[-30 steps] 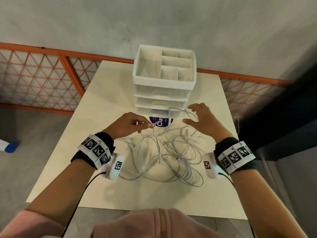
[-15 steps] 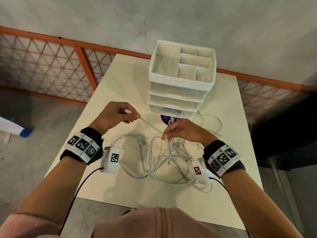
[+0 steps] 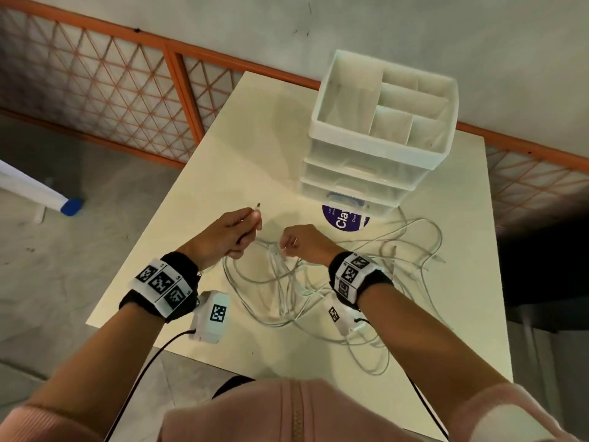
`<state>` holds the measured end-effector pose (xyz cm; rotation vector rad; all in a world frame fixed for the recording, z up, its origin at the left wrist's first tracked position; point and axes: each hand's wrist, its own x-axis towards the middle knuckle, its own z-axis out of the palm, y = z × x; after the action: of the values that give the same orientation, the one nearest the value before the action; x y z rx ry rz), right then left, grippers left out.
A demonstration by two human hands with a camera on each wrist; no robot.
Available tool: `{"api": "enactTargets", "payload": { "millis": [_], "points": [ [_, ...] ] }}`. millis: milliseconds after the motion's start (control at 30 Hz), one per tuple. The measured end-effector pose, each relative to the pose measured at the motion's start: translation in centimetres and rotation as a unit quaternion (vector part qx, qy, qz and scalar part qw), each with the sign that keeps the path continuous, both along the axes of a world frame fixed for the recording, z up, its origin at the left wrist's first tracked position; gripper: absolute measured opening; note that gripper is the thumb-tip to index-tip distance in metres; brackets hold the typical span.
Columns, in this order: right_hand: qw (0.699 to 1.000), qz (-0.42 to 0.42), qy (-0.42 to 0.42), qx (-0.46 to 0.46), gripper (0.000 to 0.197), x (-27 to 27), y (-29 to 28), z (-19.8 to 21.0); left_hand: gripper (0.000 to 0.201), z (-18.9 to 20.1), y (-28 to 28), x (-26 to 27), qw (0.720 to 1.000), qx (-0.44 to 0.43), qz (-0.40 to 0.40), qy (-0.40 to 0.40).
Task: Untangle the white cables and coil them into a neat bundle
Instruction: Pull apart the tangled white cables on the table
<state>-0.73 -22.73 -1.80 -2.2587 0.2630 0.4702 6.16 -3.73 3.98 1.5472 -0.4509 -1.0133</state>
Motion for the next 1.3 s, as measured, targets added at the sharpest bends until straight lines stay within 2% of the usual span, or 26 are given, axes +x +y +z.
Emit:
{"api": "enactTargets", "payload": {
  "millis": [133, 200, 300, 333, 400, 467, 533, 600, 700, 800, 867, 933, 1033, 1167, 1300],
  "points": [
    [0.990, 0.085, 0.013, -0.114, 0.016, 0.3, 1.8, -2.3, 0.031, -1.2, 0.8, 0.1, 0.999, 0.040, 0.006, -0.024],
    [0.984, 0.088, 0.011, -0.152, 0.016, 0.4, 1.8, -2.4, 0.030, -1.6, 1.0, 0.2, 0.997, 0.065, 0.006, -0.041],
    [0.994, -0.001, -0.041, -0.098, 0.016, 0.9, 0.6, -0.3, 0.028, -1.9, 0.6, 0.8, 0.992, 0.071, 0.019, -0.098],
    [0.995, -0.032, -0.073, -0.066, 0.017, 1.2, -0.1, 1.0, 0.027, -1.9, 0.3, 1.0, 0.984, 0.075, 0.025, -0.158],
    [0.990, -0.046, -0.134, -0.016, 0.018, 1.8, -1.3, 4.5, 0.025, -1.5, -0.6, 1.2, 0.949, 0.080, 0.049, -0.302],
    [0.985, -0.033, -0.169, 0.021, 0.017, 2.2, -1.9, 8.5, 0.026, -0.7, -1.8, 1.4, 0.932, 0.058, 0.054, -0.354],
    [0.978, -0.027, -0.204, 0.041, 0.013, 2.2, -2.5, 11.9, 0.024, 0.4, -3.3, 1.4, 0.944, -0.007, 0.026, -0.328],
    [0.973, -0.034, -0.222, 0.058, 0.011, 2.1, -3.1, 14.2, 0.024, 1.9, -4.8, 1.1, 0.960, -0.072, 0.010, -0.269],
    [0.961, -0.064, -0.255, 0.083, 0.011, 1.2, -3.6, 15.9, 0.028, 4.4, -6.3, 0.7, 0.967, -0.101, 0.018, -0.235],
    [0.956, -0.088, -0.266, 0.082, 0.007, -0.1, -3.5, 15.9, 0.027, 6.3, -7.2, 0.1, 0.964, -0.124, 0.020, -0.233],
    [0.952, -0.087, -0.244, 0.161, 0.006, -1.2, -3.2, 15.3, 0.025, 7.2, -7.5, -0.3, 0.964, -0.134, 0.028, -0.227],
    [0.938, -0.101, -0.261, 0.203, 0.017, -2.1, -2.9, 14.9, 0.024, 7.7, -7.7, -0.8, 0.961, -0.133, 0.043, -0.239],
    [0.915, -0.154, -0.320, 0.194, 0.035, -2.7, -2.4, 14.5, 0.023, 7.7, -7.6, -1.4, 0.953, -0.129, 0.062, -0.265],
    [0.880, -0.223, -0.389, 0.159, 0.015, -3.2, -2.4, 14.3, 0.020, 7.4, -7.5, -2.0, 0.950, -0.119, 0.079, -0.277],
    [0.885, -0.236, -0.370, 0.154, 0.015, -3.8, -3.4, 14.5, 0.020, 7.3, -7.3, -2.4, 0.949, -0.136, 0.095, -0.266]
  ]
}}
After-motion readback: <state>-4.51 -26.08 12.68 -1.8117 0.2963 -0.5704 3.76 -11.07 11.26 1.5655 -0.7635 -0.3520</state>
